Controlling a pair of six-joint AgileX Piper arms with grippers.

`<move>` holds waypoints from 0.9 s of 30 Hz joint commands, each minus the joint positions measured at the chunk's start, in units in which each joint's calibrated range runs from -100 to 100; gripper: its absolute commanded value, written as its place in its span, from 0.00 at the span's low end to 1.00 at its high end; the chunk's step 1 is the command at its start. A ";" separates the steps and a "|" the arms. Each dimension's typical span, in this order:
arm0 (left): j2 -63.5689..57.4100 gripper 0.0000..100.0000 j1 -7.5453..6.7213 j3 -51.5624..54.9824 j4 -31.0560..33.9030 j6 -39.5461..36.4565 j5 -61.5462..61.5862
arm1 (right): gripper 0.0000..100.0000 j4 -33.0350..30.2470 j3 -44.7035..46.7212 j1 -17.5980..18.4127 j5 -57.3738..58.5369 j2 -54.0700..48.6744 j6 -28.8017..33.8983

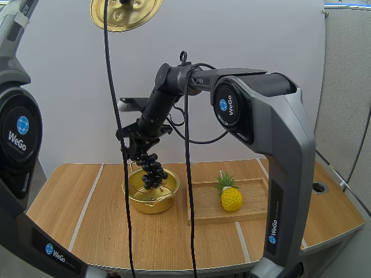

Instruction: Open the pot, put the grape inside, and close it

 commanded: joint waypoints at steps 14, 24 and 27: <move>-0.18 0.00 -0.15 -0.60 0.48 -0.27 -2.16 | 0.00 -3.26 6.14 -0.03 5.10 0.65 -0.24; -0.18 0.00 -0.15 -0.60 0.48 -0.27 -2.16 | 0.00 -7.92 9.27 -0.03 5.22 0.65 -0.06; -0.18 0.00 -0.15 -0.60 0.48 -0.27 -2.16 | 0.00 -8.18 9.52 -0.03 3.85 1.23 -0.06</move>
